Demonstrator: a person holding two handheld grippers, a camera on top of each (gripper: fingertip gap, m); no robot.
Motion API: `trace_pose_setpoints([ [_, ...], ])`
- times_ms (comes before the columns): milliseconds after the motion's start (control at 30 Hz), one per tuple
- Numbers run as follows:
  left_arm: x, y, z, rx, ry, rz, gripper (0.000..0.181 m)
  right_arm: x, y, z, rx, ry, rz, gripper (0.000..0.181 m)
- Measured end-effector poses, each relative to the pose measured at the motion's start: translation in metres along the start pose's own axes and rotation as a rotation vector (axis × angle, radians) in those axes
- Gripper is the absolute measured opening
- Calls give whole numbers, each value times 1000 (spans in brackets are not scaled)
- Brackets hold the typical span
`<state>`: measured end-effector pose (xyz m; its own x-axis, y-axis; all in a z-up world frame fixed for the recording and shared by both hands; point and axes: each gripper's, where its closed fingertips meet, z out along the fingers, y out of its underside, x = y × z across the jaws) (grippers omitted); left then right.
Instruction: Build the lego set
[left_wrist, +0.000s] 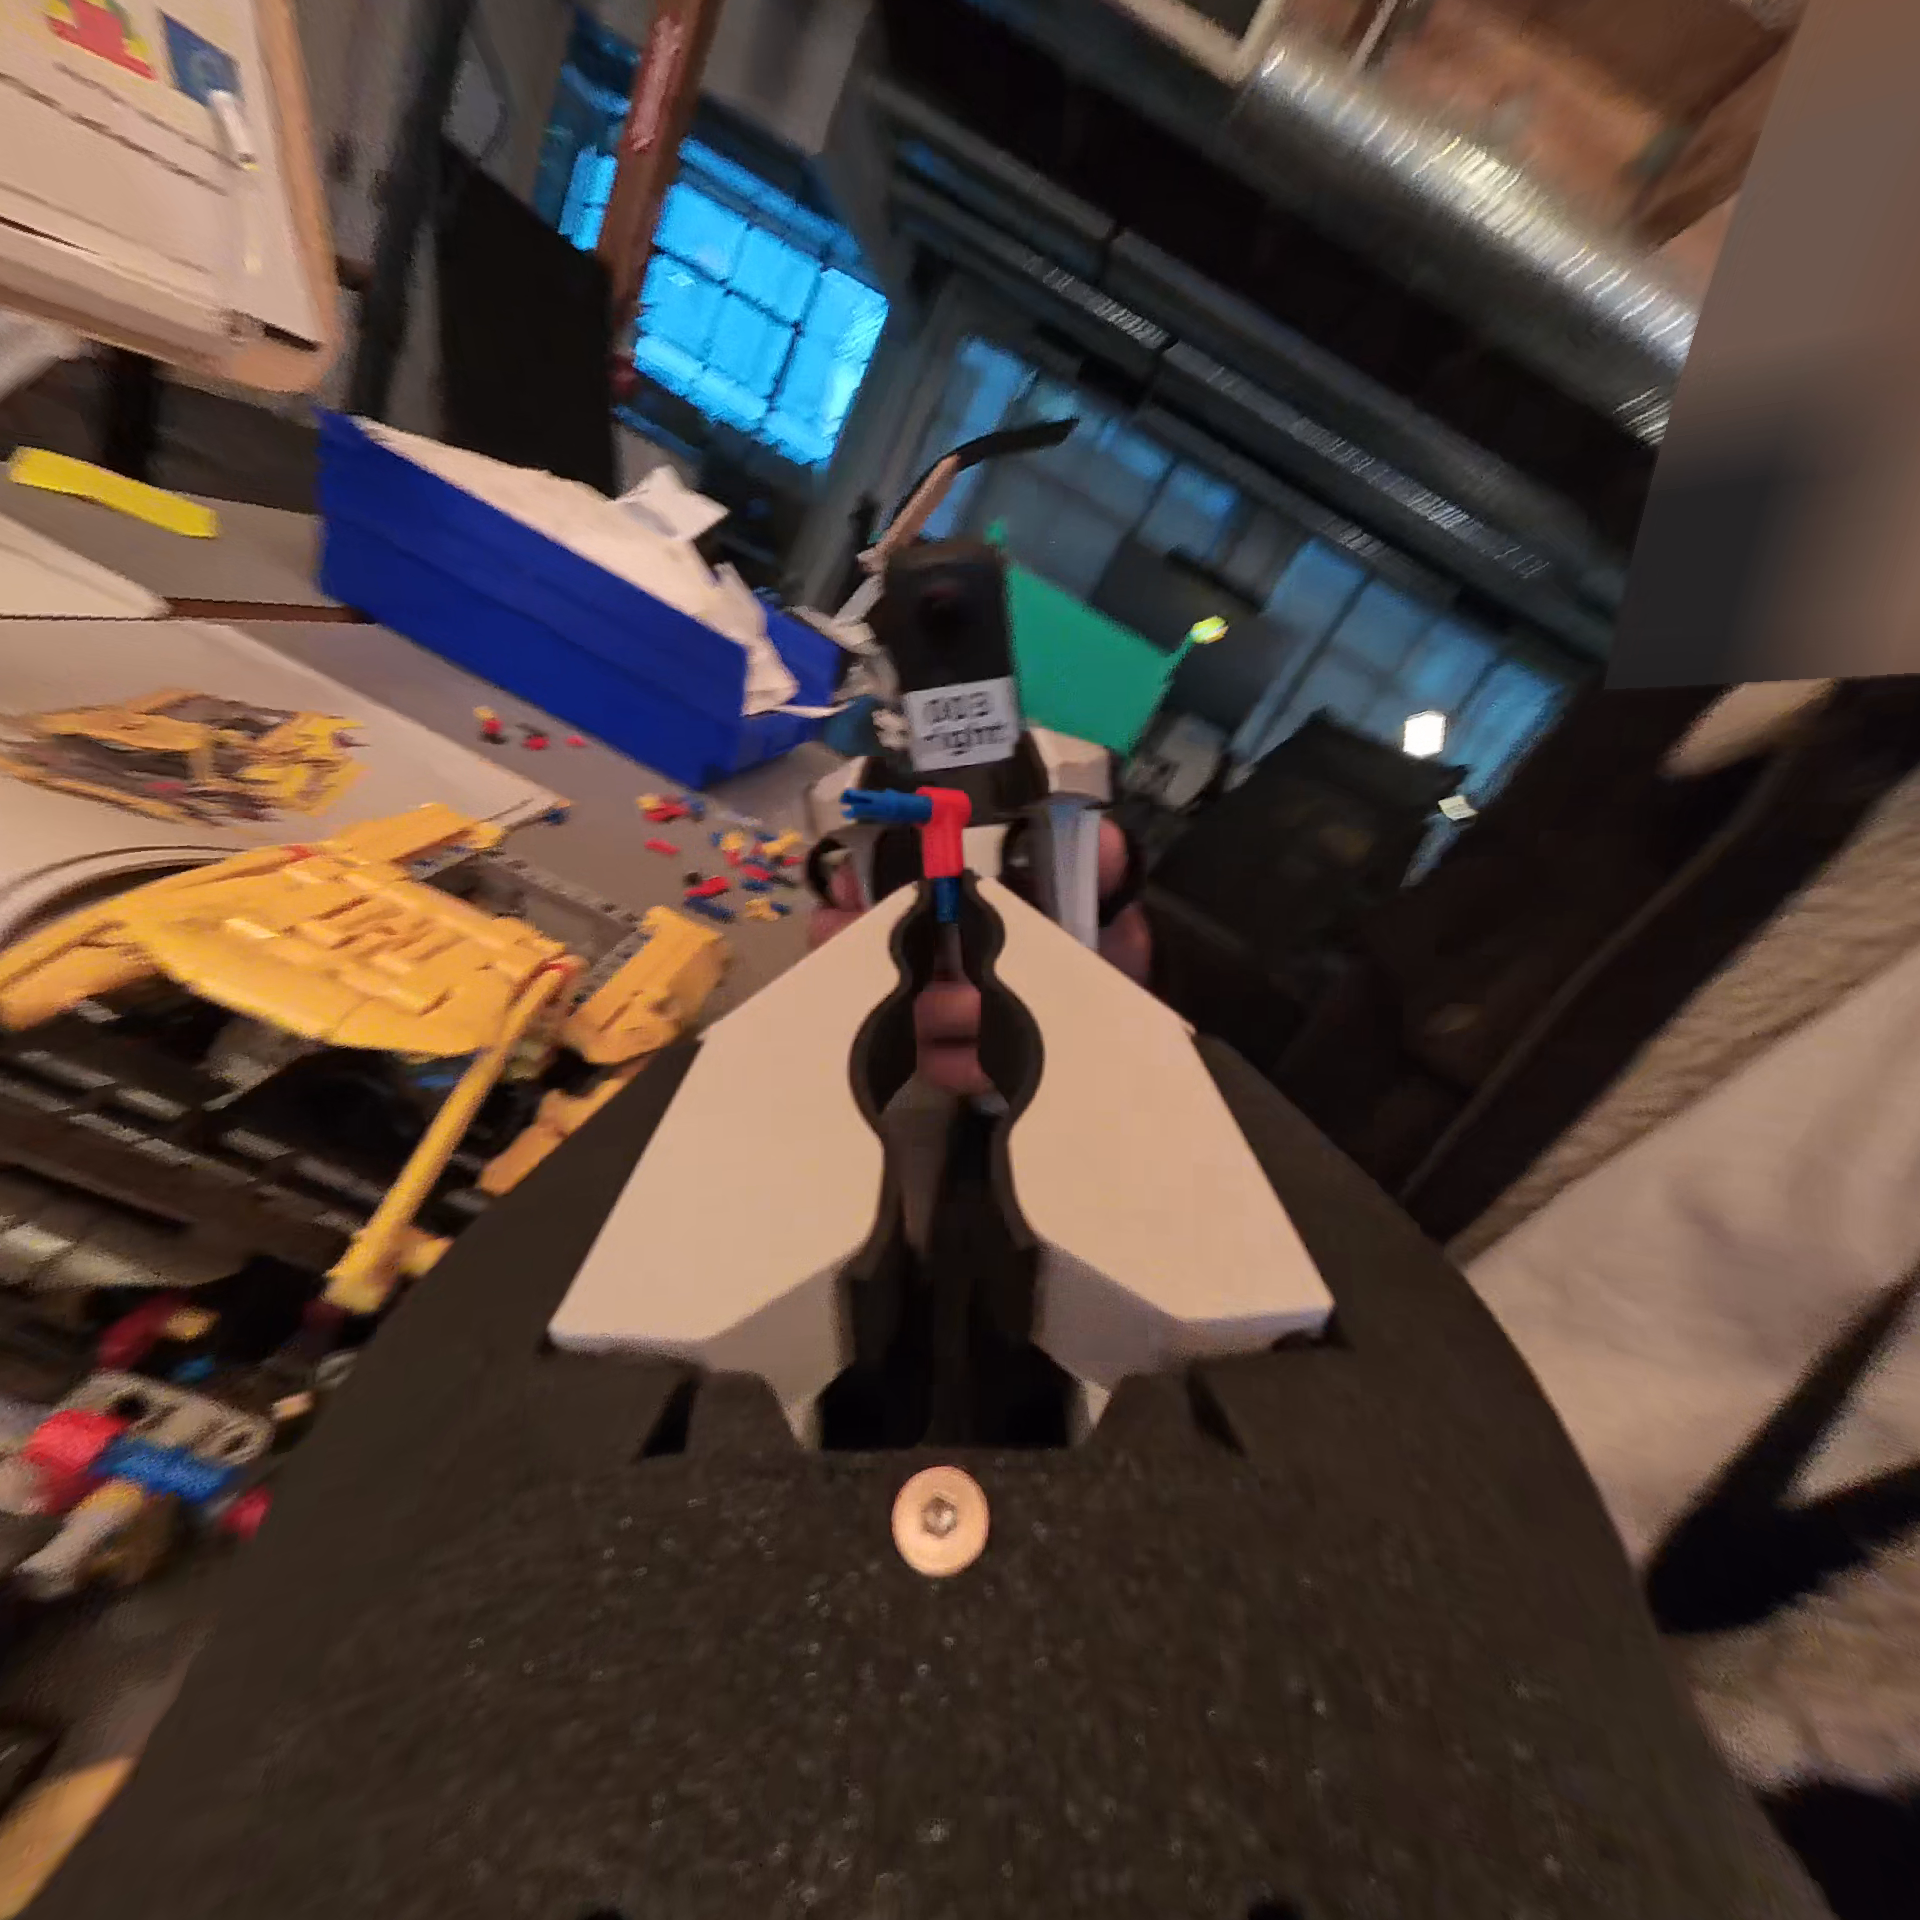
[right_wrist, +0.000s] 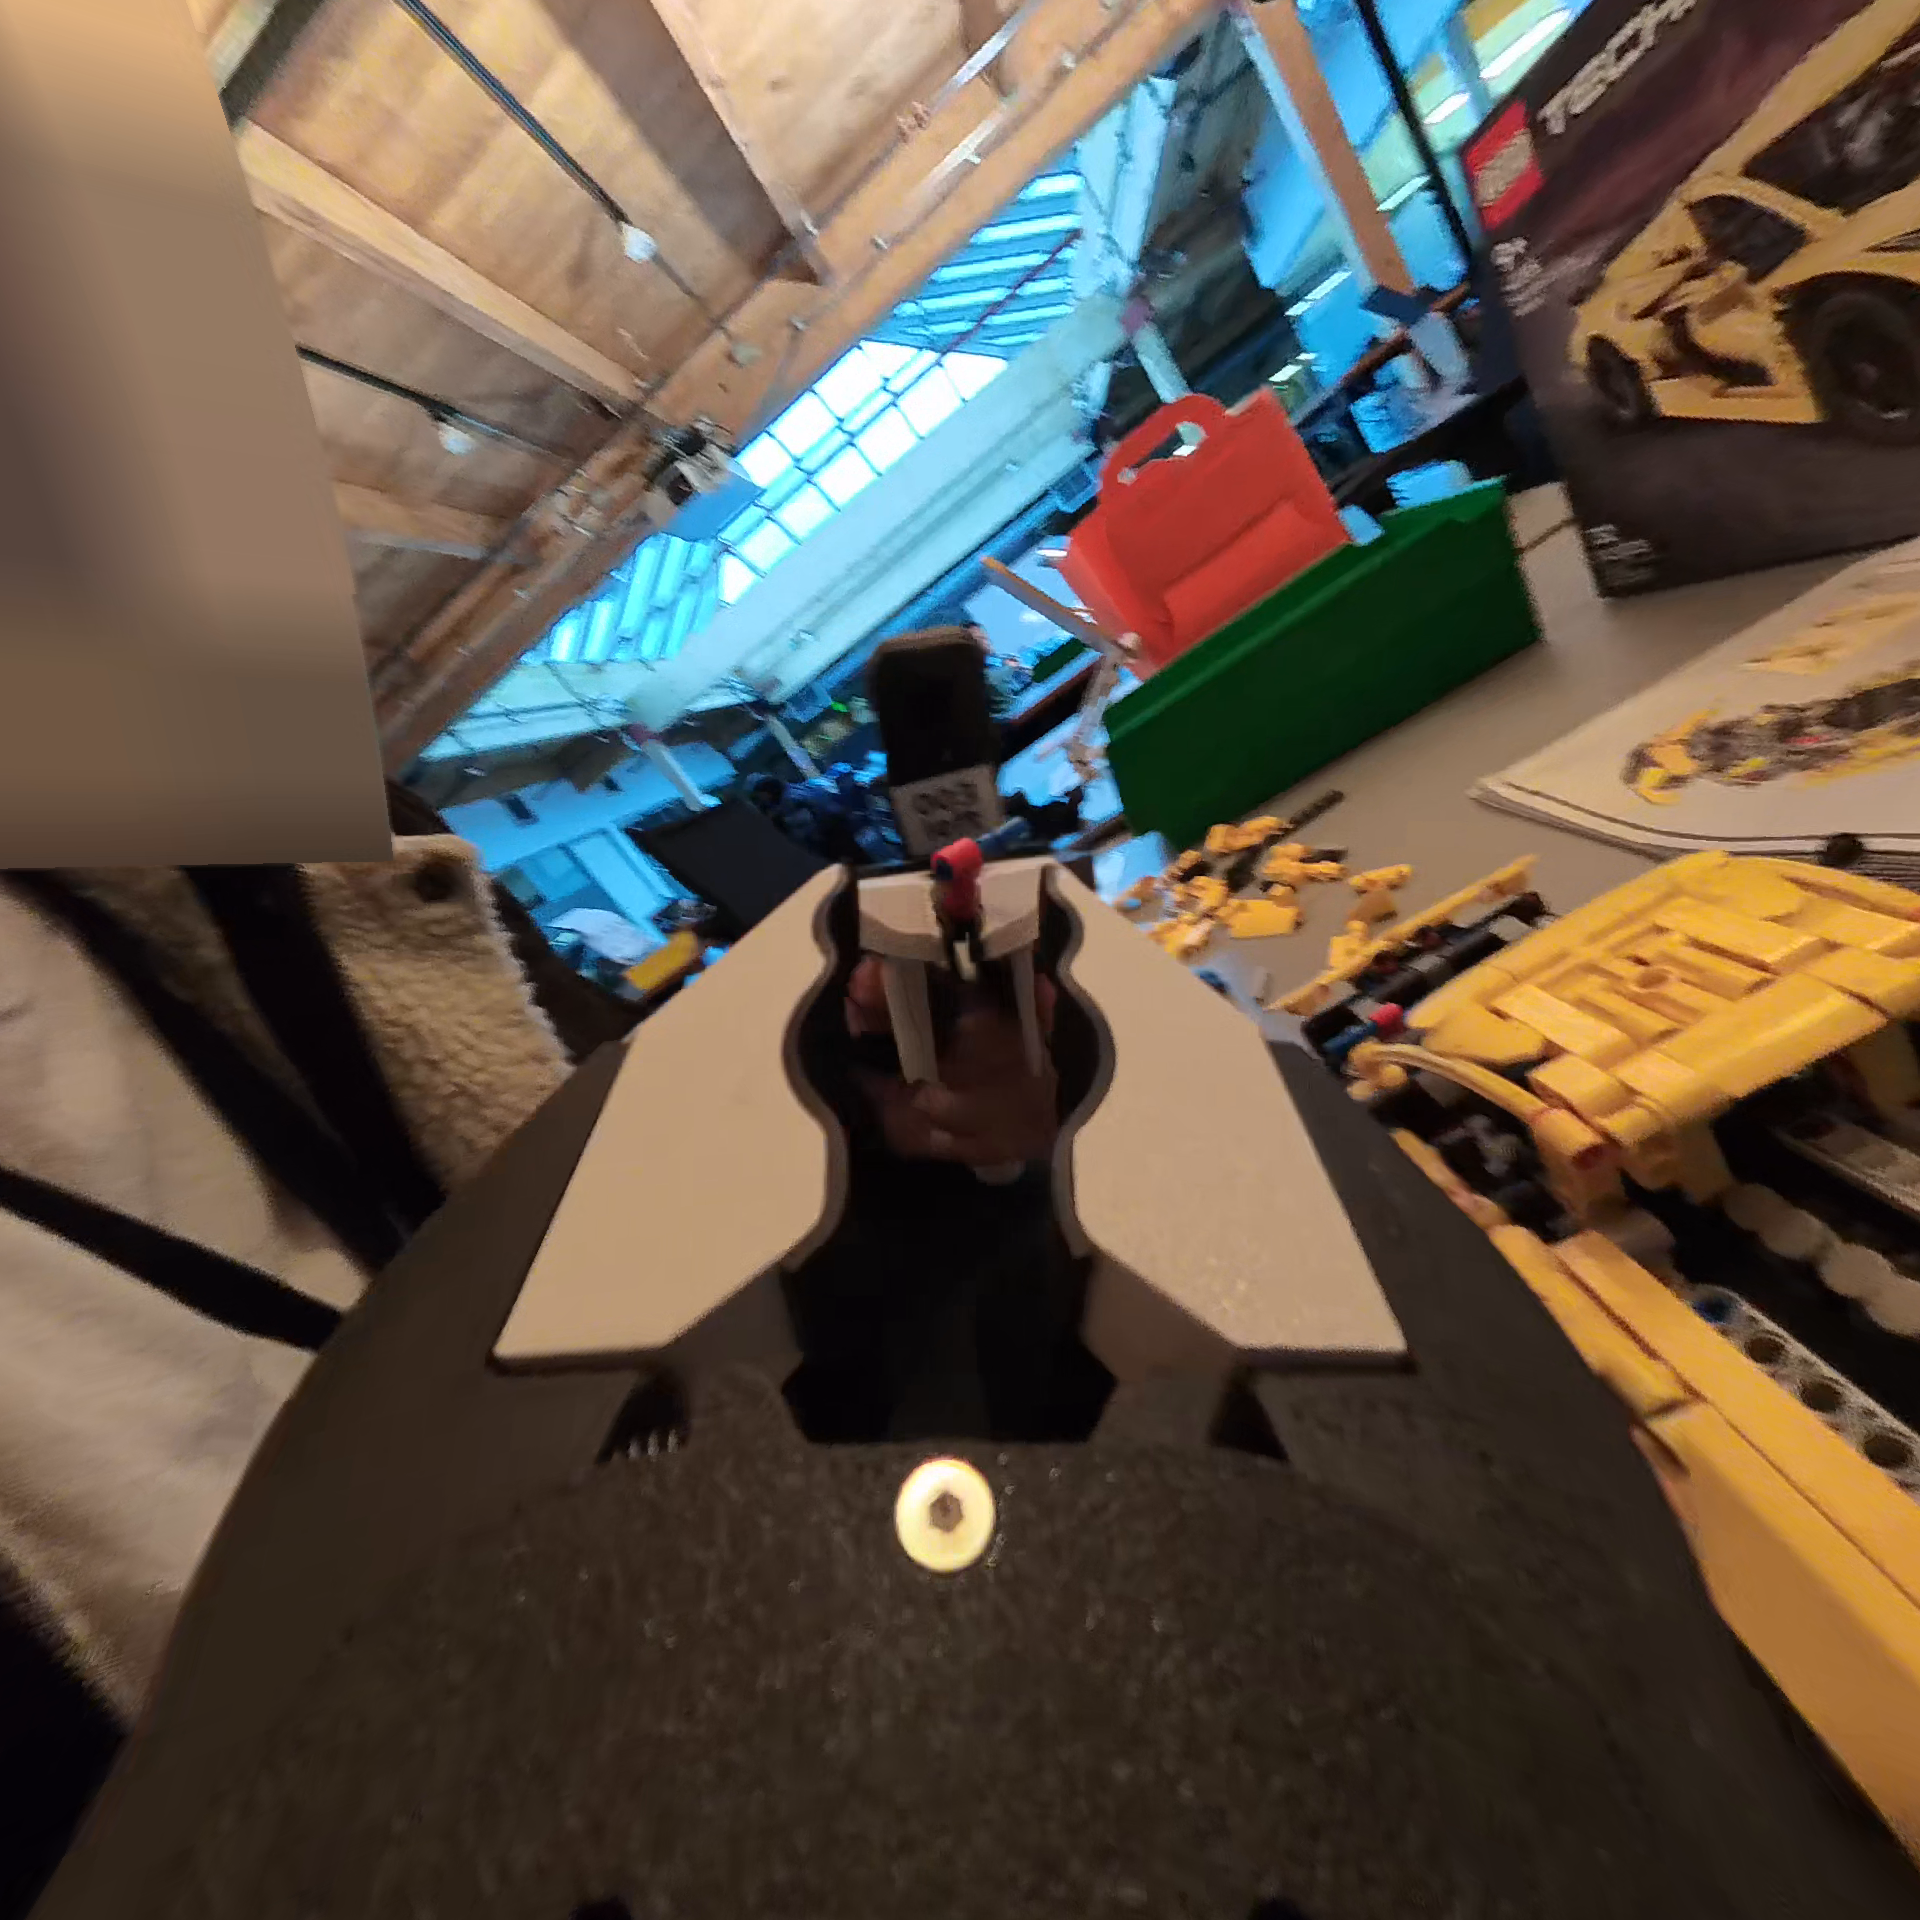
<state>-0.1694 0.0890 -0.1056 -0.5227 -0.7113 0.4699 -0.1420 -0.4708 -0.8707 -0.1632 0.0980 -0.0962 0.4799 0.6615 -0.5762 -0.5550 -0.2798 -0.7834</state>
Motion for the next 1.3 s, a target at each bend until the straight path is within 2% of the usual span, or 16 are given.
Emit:
trace_pose_setpoints([
  [167, 35, -1, -3, 13, 257, -123, 4, -18, 3, 7, -39, -143, 35, 51],
  [233, 48, 3, -4, -20, 341, -147, 3, -31, 9, 11, -77, -208, 12, 49],
  [333, 61, 14, -2, -78, 396, -133, 4, -40, 22, 15, -143, -225, -71, 43],
  [533, 60, 17, -2, -95, 391, -146, 3, -48, 26, 13, -167, -258, -97, 23],
  [600, 59, 17, -1, -92, 379, -138, 3, -47, 26, 13, -170, -247, -109, 23],
  [800, 27, 17, 3, -98, 125, 14, 11, -22, 24, 10, -177, -83, -150, 23],
  [967, 22, 19, 4, -108, 44, 143, 7, -14, 29, 10, -209, -40, -156, 23],
  [1100, 24, 23, 3, -140, 17, 256, 6, -16, 33, 10, -231, -46, -226, 23],
  [1300, 32, 21, 1, -133, 65, 227, 6, -22, 33, 11, -234, -71, -287, 23],
])
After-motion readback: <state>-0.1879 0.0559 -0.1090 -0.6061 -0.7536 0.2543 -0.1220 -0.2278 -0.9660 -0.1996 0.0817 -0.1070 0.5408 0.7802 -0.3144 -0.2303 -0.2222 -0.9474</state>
